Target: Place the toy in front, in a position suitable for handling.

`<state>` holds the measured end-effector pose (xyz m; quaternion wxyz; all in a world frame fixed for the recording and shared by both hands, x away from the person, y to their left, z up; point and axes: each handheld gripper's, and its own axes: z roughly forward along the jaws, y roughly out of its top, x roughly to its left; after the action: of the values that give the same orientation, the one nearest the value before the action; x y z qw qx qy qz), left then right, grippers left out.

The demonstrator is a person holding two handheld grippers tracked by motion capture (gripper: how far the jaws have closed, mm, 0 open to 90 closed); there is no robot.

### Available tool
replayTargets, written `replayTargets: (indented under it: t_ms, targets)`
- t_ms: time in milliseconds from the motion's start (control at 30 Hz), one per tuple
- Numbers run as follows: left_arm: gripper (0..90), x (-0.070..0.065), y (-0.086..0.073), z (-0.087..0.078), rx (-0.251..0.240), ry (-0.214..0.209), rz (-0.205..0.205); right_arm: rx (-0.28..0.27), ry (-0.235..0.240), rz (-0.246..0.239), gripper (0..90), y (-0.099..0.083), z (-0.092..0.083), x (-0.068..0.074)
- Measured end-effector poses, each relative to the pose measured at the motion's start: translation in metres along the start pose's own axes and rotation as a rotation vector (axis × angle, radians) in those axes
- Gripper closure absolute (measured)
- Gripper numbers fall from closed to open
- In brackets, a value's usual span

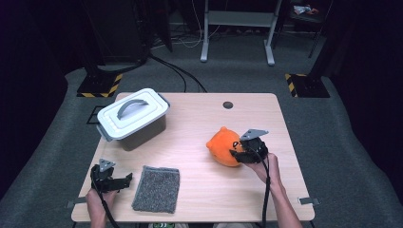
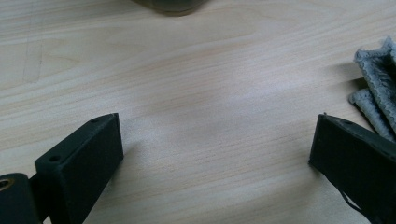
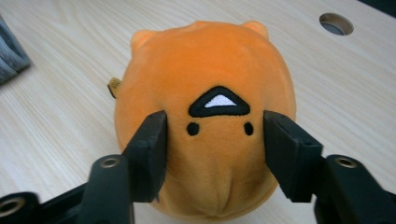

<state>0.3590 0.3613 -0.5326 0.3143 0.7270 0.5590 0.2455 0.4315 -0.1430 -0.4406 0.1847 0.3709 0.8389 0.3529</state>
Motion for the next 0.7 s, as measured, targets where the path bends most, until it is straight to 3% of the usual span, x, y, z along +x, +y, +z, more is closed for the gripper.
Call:
replayTargets:
  t_ms: [100,133,200,367,600,700]
  targets:
    - [2.1,0.0,0.0,-0.001,0.01,-0.006,0.003,-0.022,0.012,0.078,29.2,0.001,-0.007,-0.002]
    - [2.1,0.0,0.0,-0.001,0.01,-0.006,0.003,-0.026,-0.003,0.12,27.1,0.002,-0.011,-0.002]
    - [2.1,0.0,0.0,-0.001,0.011,-0.006,0.003,-0.024,-0.021,0.15,21.1,0.003,-0.013,0.0]
    - [2.1,0.0,0.0,-0.001,0.01,-0.006,0.002,-0.031,-0.034,0.244,17.1,0.006,-0.013,0.001]
    - [2.1,0.0,0.0,-0.001,0.01,-0.006,0.003,-0.025,-0.071,0.263,15.2,0.012,-0.004,0.006]
    - [2.1,0.0,0.0,-0.001,0.008,-0.004,0.002,0.004,-0.081,0.267,15.9,0.013,0.004,0.006]
